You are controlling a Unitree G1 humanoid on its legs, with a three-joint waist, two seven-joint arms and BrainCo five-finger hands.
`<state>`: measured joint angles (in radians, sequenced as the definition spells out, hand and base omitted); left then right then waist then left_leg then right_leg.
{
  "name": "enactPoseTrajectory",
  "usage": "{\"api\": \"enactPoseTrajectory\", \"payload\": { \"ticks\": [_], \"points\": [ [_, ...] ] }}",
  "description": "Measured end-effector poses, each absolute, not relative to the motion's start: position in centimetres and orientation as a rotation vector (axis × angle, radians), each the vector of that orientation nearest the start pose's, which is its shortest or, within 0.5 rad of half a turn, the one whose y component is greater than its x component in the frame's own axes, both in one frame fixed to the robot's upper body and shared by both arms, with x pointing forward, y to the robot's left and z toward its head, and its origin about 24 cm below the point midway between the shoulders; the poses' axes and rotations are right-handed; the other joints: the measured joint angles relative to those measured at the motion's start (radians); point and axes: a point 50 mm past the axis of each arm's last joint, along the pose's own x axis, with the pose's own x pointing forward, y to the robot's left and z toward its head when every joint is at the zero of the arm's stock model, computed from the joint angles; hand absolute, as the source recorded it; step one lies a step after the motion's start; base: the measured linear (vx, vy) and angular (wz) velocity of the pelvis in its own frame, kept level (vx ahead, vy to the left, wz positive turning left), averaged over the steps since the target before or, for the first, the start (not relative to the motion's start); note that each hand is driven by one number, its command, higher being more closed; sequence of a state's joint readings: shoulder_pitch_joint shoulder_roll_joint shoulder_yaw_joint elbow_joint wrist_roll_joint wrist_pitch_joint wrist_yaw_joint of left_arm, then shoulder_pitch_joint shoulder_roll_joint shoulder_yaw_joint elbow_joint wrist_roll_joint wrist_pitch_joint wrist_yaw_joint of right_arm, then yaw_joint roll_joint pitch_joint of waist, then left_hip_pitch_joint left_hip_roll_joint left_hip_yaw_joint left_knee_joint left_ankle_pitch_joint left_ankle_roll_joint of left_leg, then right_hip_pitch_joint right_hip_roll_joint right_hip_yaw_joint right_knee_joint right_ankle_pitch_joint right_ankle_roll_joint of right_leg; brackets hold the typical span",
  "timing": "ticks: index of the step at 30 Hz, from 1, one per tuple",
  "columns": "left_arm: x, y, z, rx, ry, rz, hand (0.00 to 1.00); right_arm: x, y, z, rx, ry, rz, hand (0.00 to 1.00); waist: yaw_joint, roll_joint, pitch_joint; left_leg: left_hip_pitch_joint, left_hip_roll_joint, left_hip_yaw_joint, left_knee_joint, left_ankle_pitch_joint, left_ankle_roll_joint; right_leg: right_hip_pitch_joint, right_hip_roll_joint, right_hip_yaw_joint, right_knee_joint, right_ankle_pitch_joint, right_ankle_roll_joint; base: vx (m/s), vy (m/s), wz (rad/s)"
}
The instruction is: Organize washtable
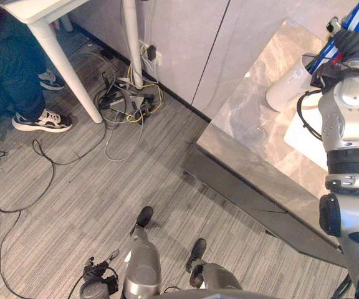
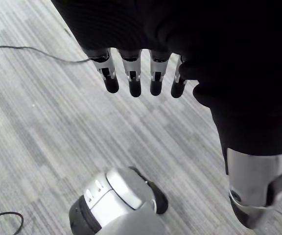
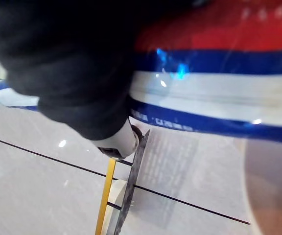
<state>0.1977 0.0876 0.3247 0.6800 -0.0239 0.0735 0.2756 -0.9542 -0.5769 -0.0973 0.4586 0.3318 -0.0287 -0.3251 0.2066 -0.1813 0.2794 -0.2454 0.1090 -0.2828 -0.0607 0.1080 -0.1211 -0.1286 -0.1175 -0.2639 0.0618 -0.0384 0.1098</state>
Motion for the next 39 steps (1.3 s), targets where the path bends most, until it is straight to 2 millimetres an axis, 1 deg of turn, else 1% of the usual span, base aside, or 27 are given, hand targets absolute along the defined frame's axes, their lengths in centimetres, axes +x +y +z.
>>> {"api": "enactPoseTrajectory", "payload": {
  "ticks": [1, 2, 8, 10, 14, 16, 19, 21, 26, 30, 34, 35, 37, 39],
  "points": [
    [10.0, 25.7, -12.5, 0.078, 0.923, 0.666, 0.00, 36.1, -25.9, 29.3, -0.020, -0.604, -0.419, 1.00, 0.000, 0.000, 0.000, -0.001, 0.000, 0.000, 0.000, 0.001, -0.001, -0.001, 0.000, 0.000, 0.000, 0.000, 0.000, 0.00, 0.000, 0.00],
    [10.1, 25.8, -12.4, 0.078, 0.915, 0.666, 0.00, 36.1, -26.0, 29.1, -0.018, -0.599, -0.420, 0.00, 0.000, 0.000, 0.000, -0.004, 0.000, -0.001, 0.002, 0.003, -0.004, -0.002, 0.000, -0.001, 0.000, 0.000, 0.000, 0.00, 0.000, 0.00],
    [10.3, 25.8, -12.3, 0.078, 0.909, 0.666, 0.00, 35.8, -26.2, 28.9, 0.025, -0.607, -0.433, 0.00, -0.001, 0.000, 0.000, -0.006, -0.001, -0.001, 0.008, 0.003, -0.006, -0.002, 0.000, -0.001, 0.000, 0.000, 0.000, 0.00, 0.000, 0.00],
    [10.2, 25.8, -12.3, 0.078, 0.910, 0.666, 0.00, 35.3, -26.1, 28.6, 0.033, -0.624, -0.427, 0.00, -0.001, 0.000, 0.000, -0.006, -0.002, -0.001, 0.009, 0.000, -0.001, -0.001, 0.000, -0.001, 0.000, 0.000, 0.000, 0.00, 0.000, 0.00],
    [10.2, 25.8, -12.3, 0.078, 0.912, 0.667, 0.00, 35.3, -26.3, 27.6, 0.030, -0.600, -0.430, 0.00, -0.004, 0.000, 0.000, -0.001, -0.002, 0.001, 0.010, -0.001, 0.001, 0.002, 0.000, 0.002, 0.000, 0.000, 0.000, -0.01, 0.001, -0.01],
    [10.2, 25.8, -12.3, 0.078, 0.912, 0.667, 0.00, 35.0, -26.2, 27.9, 0.039, -0.622, -0.424, 0.00, -0.005, 0.000, 0.000, 0.004, -0.001, 0.004, 0.009, -0.001, 0.002, 0.005, 0.000, 0.005, 0.000, 0.000, 0.000, -0.01, 0.005, -0.04],
    [10.2, 25.8, -12.3, 0.078, 0.912, 0.667, 0.00, 33.9, -25.9, 28.7, 0.037, -0.689, -0.402, 0.00, -0.006, -0.001, -0.001, 0.009, -0.002, 0.006, 0.008, -0.001, 0.002, 0.007, -0.001, 0.006, 0.000, 0.000, 0.000, 0.00, 0.000, 0.00],
    [10.2, 25.8, -12.3, 0.078, 0.913, 0.666, 0.00, 33.7, -25.9, 28.7, 0.041, -0.695, -0.398, 0.00, -0.006, 0.000, -0.003, 0.012, -0.002, 0.006, 0.008, 0.000, 0.000, 0.010, -0.001, 0.007, 0.001, 0.000, 0.000, 0.00, 0.000, 0.00],
    [10.1, 25.8, -12.3, 0.078, 0.921, 0.664, 0.00, 33.6, -25.4, 27.4, 0.058, -0.674, -0.384, 0.00, -0.009, 0.001, -0.016, 0.028, -0.002, 0.008, 0.006, 0.002, -0.003, 0.025, -0.001, 0.008, 0.000, 0.000, 0.000, 0.00, 0.000, 0.00],
    [9.9, 25.7, -12.5, 0.077, 0.932, 0.662, 0.00, 32.8, -25.3, 26.8, 0.044, -0.686, -0.370, 0.00, -0.008, 0.001, -0.043, 0.040, -0.001, 0.011, -0.008, 0.002, 0.002, 0.029, -0.002, 0.009, -0.001, 0.000, -0.001, 0.00, 0.002, -0.01],
    [9.5, 25.7, -12.6, 0.084, 0.947, 0.653, 0.00, 32.8, -25.5, 26.4, 0.039, -0.674, -0.371, 0.00, -0.011, 0.002, -0.088, 0.052, -0.002, 0.021, -0.021, 0.008, 0.004, 0.030, -0.005, 0.018, -0.001, 0.000, 0.000, 0.00, 0.008, -0.06],
    [9.4, 25.7, -12.8, 0.083, 0.958, 0.649, 0.00, 32.7, -25.6, 26.4, 0.040, -0.677, -0.372, 0.00, -0.014, 0.004, -0.100, 0.060, -0.002, 0.023, -0.027, 0.014, -0.001, 0.034, -0.006, 0.020, -0.001, 0.000, 0.000, 0.00, 0.000, 0.00],
    [8.8, 25.6, -13.2, 0.089, 0.988, 0.637, 0.00, 32.6, -25.7, 26.6, 0.042, -0.686, -0.371, 0.00, -0.031, 0.007, -0.105, 0.084, -0.003, 0.026, -0.032, 0.013, 0.002, 0.055, -0.009, 0.021, -0.002, -0.002, 0.003, 0.00, 0.000, 0.00],
    [8.6, 25.6, -13.2, 0.106, 0.997, 0.625, 0.00, 32.1, -26.1, 26.8, 0.049, -0.707, -0.386, 0.00, -0.035, 0.007, -0.110, 0.088, -0.004, 0.029, -0.033, 0.009, 0.009, 0.058, -0.010, 0.025, -0.002, -0.003, 0.004, -0.01, 0.007, -0.04]
  ]
}}
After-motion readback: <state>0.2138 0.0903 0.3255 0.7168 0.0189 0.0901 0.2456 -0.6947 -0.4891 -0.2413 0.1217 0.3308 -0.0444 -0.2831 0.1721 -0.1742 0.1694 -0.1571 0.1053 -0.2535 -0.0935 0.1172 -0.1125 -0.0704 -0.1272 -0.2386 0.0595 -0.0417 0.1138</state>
